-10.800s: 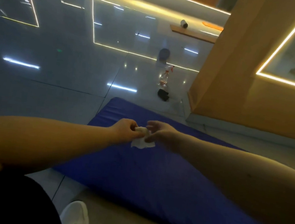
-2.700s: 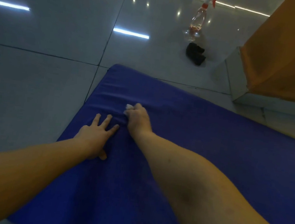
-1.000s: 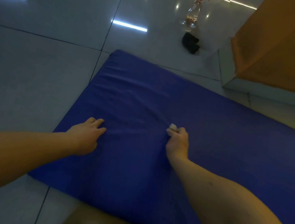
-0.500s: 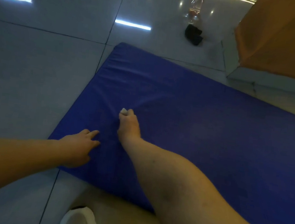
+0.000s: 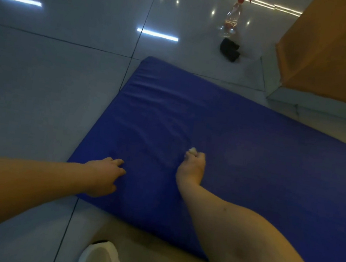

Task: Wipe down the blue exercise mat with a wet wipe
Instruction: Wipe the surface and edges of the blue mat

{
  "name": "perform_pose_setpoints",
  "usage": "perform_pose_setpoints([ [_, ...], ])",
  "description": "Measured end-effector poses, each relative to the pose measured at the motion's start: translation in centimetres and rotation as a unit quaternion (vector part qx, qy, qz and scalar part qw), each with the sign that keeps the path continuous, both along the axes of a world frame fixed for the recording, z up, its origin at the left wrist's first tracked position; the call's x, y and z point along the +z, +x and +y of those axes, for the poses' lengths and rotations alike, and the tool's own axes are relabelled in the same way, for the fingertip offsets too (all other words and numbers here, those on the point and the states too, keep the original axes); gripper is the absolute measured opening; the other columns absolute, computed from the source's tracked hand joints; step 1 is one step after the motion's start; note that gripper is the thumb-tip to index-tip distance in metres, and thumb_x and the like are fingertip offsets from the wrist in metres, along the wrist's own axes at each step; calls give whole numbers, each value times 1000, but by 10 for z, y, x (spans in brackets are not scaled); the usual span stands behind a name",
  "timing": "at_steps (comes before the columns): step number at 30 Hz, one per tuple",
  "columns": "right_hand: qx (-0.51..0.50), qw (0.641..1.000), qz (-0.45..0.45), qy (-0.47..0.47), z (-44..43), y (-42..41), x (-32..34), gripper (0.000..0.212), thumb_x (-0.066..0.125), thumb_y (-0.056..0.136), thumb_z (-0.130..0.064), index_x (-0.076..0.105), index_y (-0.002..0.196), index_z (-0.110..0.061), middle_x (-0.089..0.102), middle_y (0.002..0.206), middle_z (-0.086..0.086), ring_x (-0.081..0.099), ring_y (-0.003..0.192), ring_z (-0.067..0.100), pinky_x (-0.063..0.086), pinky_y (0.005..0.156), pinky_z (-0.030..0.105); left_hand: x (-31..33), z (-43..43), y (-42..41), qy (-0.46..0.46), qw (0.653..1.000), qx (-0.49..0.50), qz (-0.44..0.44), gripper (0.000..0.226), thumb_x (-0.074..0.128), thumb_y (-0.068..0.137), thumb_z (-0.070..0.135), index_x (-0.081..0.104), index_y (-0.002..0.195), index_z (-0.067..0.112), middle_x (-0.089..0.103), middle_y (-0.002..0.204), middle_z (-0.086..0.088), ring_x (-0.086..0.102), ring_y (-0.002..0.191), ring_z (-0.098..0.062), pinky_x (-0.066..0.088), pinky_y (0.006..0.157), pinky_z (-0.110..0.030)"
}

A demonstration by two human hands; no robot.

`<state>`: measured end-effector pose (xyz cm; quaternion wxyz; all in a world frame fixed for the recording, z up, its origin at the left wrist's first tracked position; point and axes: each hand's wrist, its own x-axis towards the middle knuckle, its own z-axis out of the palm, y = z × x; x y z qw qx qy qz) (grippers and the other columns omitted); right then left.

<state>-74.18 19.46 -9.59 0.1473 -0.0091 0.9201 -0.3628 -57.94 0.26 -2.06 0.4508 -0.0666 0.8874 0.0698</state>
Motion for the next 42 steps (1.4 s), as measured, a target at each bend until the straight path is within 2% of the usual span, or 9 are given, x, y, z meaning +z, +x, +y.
perform_pose_setpoints([
  [6, 218, 969, -73, -88, -96, 76, 3, 12, 53, 93, -23, 55, 104, -19, 57, 117, 8, 54, 91, 18, 51, 85, 39, 1, -4, 9, -4, 1000, -19, 13, 64, 51, 101, 40, 25, 158, 27, 0, 168, 1, 21, 149, -21, 44, 108, -35],
  [9, 247, 959, -111, -79, -82, 63, 4, 23, 52, 96, -3, 61, 115, -12, 52, 122, 14, 50, 106, 27, 42, 87, 33, 2, -6, 9, 3, 1000, -16, 12, 64, 50, 101, 40, 25, 158, 27, 0, 168, 2, 21, 149, -20, 41, 112, -37],
  [14, 144, 989, -26, -8, -3, 16, 15, 20, 59, 95, -32, 51, 80, -21, 51, 85, 0, 51, 78, 20, 41, 67, 39, 5, -6, 5, 4, 1000, -21, 9, 63, 46, 103, 38, 21, 159, 24, 0, 168, 1, 19, 149, -23, 40, 112, -40],
  [23, -96, 993, -29, 61, 31, 1, 15, 19, 48, 102, -25, 58, 100, -9, 60, 95, 5, 49, 72, 16, 37, 63, 34, 2, -7, 4, 9, 1000, -20, 5, 63, 47, 103, 38, 22, 159, 24, 0, 168, 1, 20, 150, -25, 38, 115, -43],
  [28, 148, 989, -6, -2, -65, 79, 11, 19, 49, 102, -13, 62, 113, -5, 54, 97, -3, 45, 76, 8, 37, 63, 10, -1, -9, 9, 10, 1000, -21, 4, 63, 49, 103, 39, 25, 158, 23, -4, 169, 1, 19, 151, -25, 38, 115, -43],
  [31, 254, 965, -68, -19, -79, 101, 8, 29, 51, 94, -2, 65, 119, -7, 53, 120, 14, 39, 95, 14, 38, 83, 24, -1, -8, 11, 7, 1000, -17, 5, 62, 50, 102, 39, 28, 157, 23, -3, 169, 0, 19, 151, -24, 36, 116, -41],
  [35, 279, 957, -78, 29, -33, 70, 14, 31, 51, 94, -5, 66, 117, -18, 49, 111, 9, 36, 95, 16, 39, 86, 31, -1, -8, 11, 10, 1000, -21, 3, 59, 47, 103, 38, 28, 158, 24, -5, 169, 0, 17, 152, -23, 35, 117, -42],
  [39, 145, 986, -29, 74, 42, 30, 26, 9, 53, 99, -21, 54, 90, -22, 49, 98, 0, 47, 86, 17, 37, 73, 30, 0, -6, 8, 8, 1000, -17, -4, 59, 43, 105, 37, 23, 159, 25, -5, 169, -1, 17, 152, -26, 33, 118, -44],
  [42, 13, 995, -26, 97, 76, 14, 30, 10, 53, 103, -22, 53, 95, -15, 59, 106, 5, 58, 88, 19, 47, 70, 35, 1, -4, 7, 9, 1000, -17, -10, 60, 44, 105, 37, 22, 159, 24, -6, 169, -2, 22, 151, -28, 36, 116, -44],
])
